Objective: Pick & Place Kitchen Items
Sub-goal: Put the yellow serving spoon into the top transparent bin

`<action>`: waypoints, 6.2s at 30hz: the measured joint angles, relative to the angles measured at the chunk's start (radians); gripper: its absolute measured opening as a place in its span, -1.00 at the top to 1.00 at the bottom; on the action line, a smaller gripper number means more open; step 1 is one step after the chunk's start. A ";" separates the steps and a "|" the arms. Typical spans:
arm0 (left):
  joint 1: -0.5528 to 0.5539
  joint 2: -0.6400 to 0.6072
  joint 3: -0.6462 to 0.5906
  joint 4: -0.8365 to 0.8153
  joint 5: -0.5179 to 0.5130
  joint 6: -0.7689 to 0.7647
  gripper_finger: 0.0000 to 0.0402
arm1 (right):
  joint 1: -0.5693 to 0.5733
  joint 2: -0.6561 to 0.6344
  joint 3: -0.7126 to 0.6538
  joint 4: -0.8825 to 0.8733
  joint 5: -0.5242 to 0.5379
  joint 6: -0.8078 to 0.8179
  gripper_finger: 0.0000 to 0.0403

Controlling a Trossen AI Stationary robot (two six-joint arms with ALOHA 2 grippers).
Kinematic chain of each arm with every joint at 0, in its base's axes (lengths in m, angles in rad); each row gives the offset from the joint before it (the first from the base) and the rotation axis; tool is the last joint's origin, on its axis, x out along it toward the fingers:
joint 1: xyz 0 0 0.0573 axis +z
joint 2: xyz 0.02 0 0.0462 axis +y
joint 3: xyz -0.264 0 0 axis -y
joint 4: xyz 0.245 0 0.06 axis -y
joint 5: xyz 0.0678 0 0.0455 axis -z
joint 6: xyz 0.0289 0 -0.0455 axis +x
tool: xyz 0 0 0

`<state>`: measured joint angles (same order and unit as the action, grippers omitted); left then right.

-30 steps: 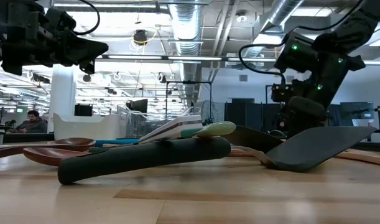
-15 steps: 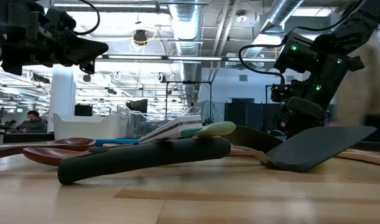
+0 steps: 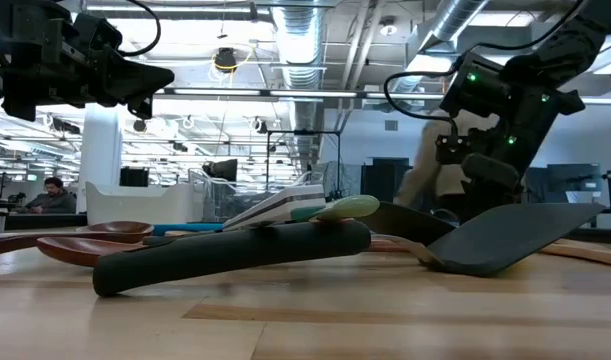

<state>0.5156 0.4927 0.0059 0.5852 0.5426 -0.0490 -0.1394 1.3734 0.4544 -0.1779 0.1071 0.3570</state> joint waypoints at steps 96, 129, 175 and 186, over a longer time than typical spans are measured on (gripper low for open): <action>-0.239 0.855 0.404 0.324 -0.626 -0.082 0.99 | 0.155 -0.236 -0.090 0.691 0.721 -0.638 0.89; -0.246 1.113 0.652 0.358 -0.616 -0.037 0.40 | 0.121 0.232 0.158 1.066 0.687 -0.786 0.89; -0.273 1.111 0.651 0.479 -0.528 -0.105 0.18 | 0.106 0.368 0.324 1.101 0.491 -0.730 0.88; -0.272 1.111 0.651 0.479 -0.534 -0.105 0.54 | 0.106 0.368 0.324 1.101 0.492 -0.730 0.88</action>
<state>0.2432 1.6035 0.6571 1.0645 0.0083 -0.1539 -0.0330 1.7410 0.7788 0.9227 0.5986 -0.3733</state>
